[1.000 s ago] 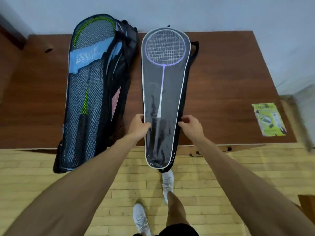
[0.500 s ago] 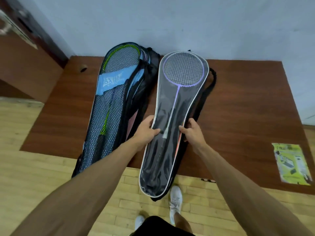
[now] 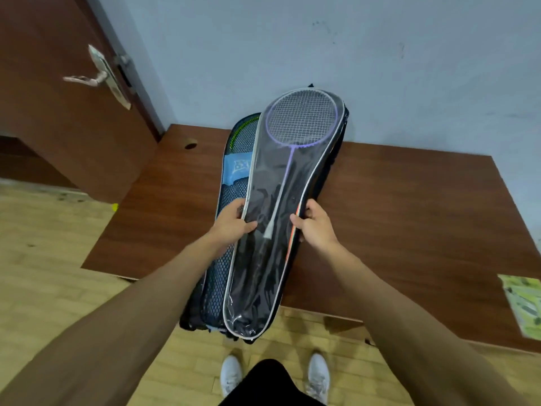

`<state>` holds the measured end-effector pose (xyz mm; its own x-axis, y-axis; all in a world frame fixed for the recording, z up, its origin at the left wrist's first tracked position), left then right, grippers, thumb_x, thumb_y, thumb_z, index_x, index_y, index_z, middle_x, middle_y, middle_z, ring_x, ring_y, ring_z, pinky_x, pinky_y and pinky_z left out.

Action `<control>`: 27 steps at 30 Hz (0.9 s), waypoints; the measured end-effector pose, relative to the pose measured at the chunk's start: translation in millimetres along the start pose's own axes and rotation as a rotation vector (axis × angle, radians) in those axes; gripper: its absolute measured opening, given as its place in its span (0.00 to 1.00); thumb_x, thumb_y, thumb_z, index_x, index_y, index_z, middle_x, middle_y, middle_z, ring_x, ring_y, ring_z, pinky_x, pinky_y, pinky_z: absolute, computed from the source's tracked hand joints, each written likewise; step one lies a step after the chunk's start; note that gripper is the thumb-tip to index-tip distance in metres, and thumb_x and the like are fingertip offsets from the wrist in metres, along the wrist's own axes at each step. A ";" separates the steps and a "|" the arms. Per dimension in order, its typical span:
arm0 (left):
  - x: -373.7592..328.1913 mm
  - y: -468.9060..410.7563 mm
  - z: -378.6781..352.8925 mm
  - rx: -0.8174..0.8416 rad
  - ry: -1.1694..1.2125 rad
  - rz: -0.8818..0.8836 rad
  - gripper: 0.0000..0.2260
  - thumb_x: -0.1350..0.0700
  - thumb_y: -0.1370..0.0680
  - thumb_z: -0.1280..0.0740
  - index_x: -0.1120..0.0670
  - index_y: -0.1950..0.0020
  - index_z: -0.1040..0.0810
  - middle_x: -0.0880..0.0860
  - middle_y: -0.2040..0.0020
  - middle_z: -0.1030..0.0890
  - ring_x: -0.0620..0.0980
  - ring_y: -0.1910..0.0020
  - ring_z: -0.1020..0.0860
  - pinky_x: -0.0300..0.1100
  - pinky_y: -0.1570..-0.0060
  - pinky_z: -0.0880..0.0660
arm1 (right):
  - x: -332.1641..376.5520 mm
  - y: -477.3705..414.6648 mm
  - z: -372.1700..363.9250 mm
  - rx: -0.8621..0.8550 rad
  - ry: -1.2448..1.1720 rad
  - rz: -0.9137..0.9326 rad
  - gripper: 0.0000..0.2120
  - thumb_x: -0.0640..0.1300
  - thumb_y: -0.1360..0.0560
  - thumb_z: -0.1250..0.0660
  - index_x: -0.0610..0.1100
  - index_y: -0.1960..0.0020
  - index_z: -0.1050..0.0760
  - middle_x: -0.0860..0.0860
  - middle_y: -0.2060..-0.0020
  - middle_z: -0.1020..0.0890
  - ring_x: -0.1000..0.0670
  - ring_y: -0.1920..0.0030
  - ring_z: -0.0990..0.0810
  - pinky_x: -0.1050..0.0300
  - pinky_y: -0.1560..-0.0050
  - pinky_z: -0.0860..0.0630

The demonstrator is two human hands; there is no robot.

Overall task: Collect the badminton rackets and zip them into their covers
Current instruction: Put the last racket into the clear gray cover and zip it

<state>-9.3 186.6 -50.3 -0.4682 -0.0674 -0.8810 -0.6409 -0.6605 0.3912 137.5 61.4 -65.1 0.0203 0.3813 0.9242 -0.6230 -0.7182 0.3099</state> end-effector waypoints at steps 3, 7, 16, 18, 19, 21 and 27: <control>13.6 0.8 42.1 0.008 -0.018 0.005 0.12 0.66 0.25 0.32 0.50 0.48 0.26 0.53 0.47 0.20 0.53 0.48 0.22 0.47 0.47 0.23 | 14.8 1.2 -38.2 -0.053 0.040 -0.018 0.10 0.38 0.24 0.34 0.48 0.60 0.32 0.49 0.65 0.24 0.48 0.67 0.25 0.55 0.72 0.29; 35.0 -4.2 72.9 0.036 -0.049 0.009 0.13 0.65 0.25 0.31 0.55 0.43 0.28 0.53 0.46 0.21 0.47 0.54 0.21 0.44 0.51 0.22 | 15.7 -1.6 -69.7 -0.128 0.137 -0.058 0.11 0.42 0.26 0.32 0.50 0.63 0.31 0.51 0.67 0.24 0.47 0.65 0.25 0.46 0.59 0.26; 78.6 -26.8 72.4 0.001 -0.232 0.087 0.11 0.56 0.24 0.31 0.53 0.46 0.31 0.51 0.49 0.23 0.51 0.51 0.24 0.43 0.51 0.28 | -4.2 -6.4 -73.6 -0.244 0.343 -0.150 0.09 0.46 0.25 0.32 0.41 0.51 0.26 0.48 0.59 0.21 0.43 0.53 0.21 0.44 0.49 0.22; 83.5 -27.3 72.1 -0.010 -0.300 0.124 0.13 0.55 0.23 0.32 0.55 0.43 0.32 0.53 0.46 0.24 0.53 0.48 0.25 0.42 0.51 0.30 | -9.4 -7.9 -73.7 -0.229 0.357 -0.172 0.14 0.47 0.25 0.32 0.42 0.44 0.27 0.49 0.57 0.21 0.45 0.51 0.21 0.44 0.47 0.22; 83.4 -26.7 71.9 -0.011 -0.336 0.137 0.15 0.54 0.23 0.32 0.57 0.42 0.32 0.55 0.45 0.23 0.54 0.47 0.24 0.42 0.51 0.30 | -11.8 -8.0 -73.5 -0.226 0.379 -0.180 0.18 0.48 0.25 0.32 0.41 0.40 0.27 0.49 0.56 0.21 0.45 0.50 0.21 0.44 0.47 0.22; 83.1 -29.1 71.4 -0.011 -0.387 0.146 0.18 0.53 0.24 0.31 0.59 0.39 0.33 0.57 0.42 0.24 0.57 0.44 0.24 0.45 0.50 0.29 | -16.1 -8.0 -74.3 -0.207 0.414 -0.183 0.21 0.49 0.24 0.33 0.40 0.35 0.30 0.49 0.56 0.21 0.46 0.51 0.21 0.46 0.48 0.21; 59.5 -31.6 80.6 -0.008 -0.572 0.008 0.26 0.54 0.27 0.29 0.55 0.32 0.35 0.55 0.35 0.36 0.56 0.40 0.29 0.53 0.38 0.29 | -6.5 3.0 -71.6 -0.195 0.591 -0.146 0.23 0.48 0.23 0.35 0.39 0.32 0.33 0.43 0.41 0.24 0.44 0.42 0.25 0.50 0.44 0.26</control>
<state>-66.0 263.8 -93.6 -0.7292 0.3416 -0.5930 -0.6325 -0.6671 0.3935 79.6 98.4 -86.2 -0.2848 0.7639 0.5791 -0.7782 -0.5370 0.3257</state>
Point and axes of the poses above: each hand's wrist, its own y-axis away from the middle knuckle, its own z-axis out of the back of the hand, x = y × z, the point moved 8 cm from there along -y, towards the middle knuckle
